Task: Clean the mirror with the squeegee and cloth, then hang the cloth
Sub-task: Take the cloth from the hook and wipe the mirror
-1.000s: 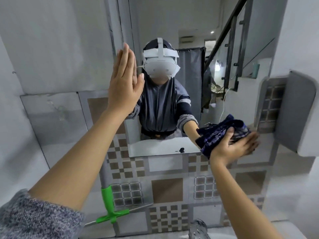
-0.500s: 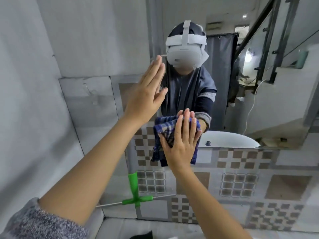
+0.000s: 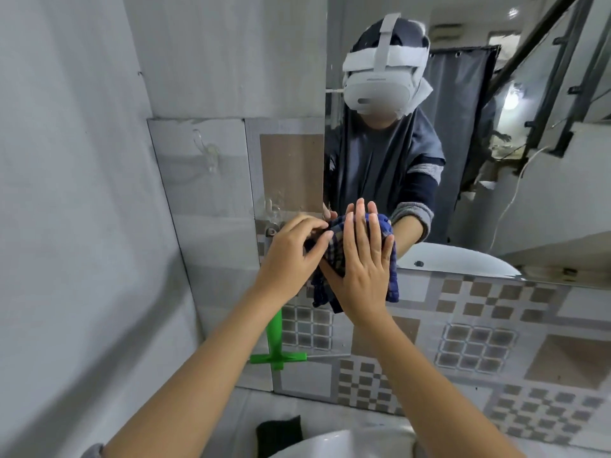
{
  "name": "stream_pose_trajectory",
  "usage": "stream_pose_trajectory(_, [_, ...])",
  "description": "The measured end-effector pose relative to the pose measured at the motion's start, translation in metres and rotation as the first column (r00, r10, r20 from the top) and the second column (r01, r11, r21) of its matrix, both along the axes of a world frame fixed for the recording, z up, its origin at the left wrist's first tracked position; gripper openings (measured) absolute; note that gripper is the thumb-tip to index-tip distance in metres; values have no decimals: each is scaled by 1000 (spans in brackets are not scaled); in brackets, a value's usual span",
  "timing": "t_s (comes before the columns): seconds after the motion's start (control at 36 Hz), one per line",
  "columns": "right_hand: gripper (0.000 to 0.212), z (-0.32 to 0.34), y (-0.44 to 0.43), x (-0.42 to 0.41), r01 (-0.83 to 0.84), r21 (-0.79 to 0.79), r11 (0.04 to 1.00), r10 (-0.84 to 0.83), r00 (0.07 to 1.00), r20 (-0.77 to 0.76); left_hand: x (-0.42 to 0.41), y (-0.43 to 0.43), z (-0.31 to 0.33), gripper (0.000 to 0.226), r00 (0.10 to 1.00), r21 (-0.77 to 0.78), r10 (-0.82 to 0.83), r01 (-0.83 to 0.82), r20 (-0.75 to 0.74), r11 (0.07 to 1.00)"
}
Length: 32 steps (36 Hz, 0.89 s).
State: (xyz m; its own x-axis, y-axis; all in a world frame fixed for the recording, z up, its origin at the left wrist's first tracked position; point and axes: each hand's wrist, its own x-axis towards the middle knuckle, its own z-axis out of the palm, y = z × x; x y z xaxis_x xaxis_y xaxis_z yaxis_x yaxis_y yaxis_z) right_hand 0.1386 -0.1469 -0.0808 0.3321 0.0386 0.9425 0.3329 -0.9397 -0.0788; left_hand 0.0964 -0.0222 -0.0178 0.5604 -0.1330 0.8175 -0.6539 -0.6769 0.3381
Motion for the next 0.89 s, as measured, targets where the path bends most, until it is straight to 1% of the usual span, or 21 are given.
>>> stream_pose_trajectory(0.14, [63, 4, -4, -5, -37, -25, 999, 36, 999, -24, 3, 4, -1, 22, 992, 16, -53, 55, -115, 998])
stream_pose_trajectory(0.25, [66, 5, -7, -6, -61, -37, 997, 60, 998, -31, 2, 3, 1, 27, 980, 8, -70, 72, -188, 997])
stream_pose_trajectory(0.33, [74, 6, -10, -8, -63, -67, 996, 60, 997, -44, 1, 1, 4, 29, 969, 25, -72, 80, -236, 996])
stream_pose_trajectory(0.47, [77, 11, -17, -13, -57, -122, 991, 48, 996, -72, 0, -5, 7, 20, 967, 69, -27, 46, -253, 997])
stream_pose_trajectory(0.64, [89, 18, -30, -27, -195, -126, 973, 173, 971, -163, -12, -11, 7, 21, 966, 47, 4, 8, -258, 999])
stream_pose_trajectory(0.72, [82, 22, -38, -41, -335, -52, 941, 316, 922, -224, -22, -12, 12, 18, 977, 30, 15, -9, -214, 1000])
stream_pose_trajectory(0.81, [69, 25, -46, -60, -445, 27, 895, 441, 875, -200, -36, -13, 19, 15, 982, 20, 22, -19, -190, 1000])
stream_pose_trajectory(0.89, [54, 25, -49, -79, -480, 121, 869, 494, 854, -162, -50, -12, 23, 14, 984, 3, 20, -19, -179, 1000])
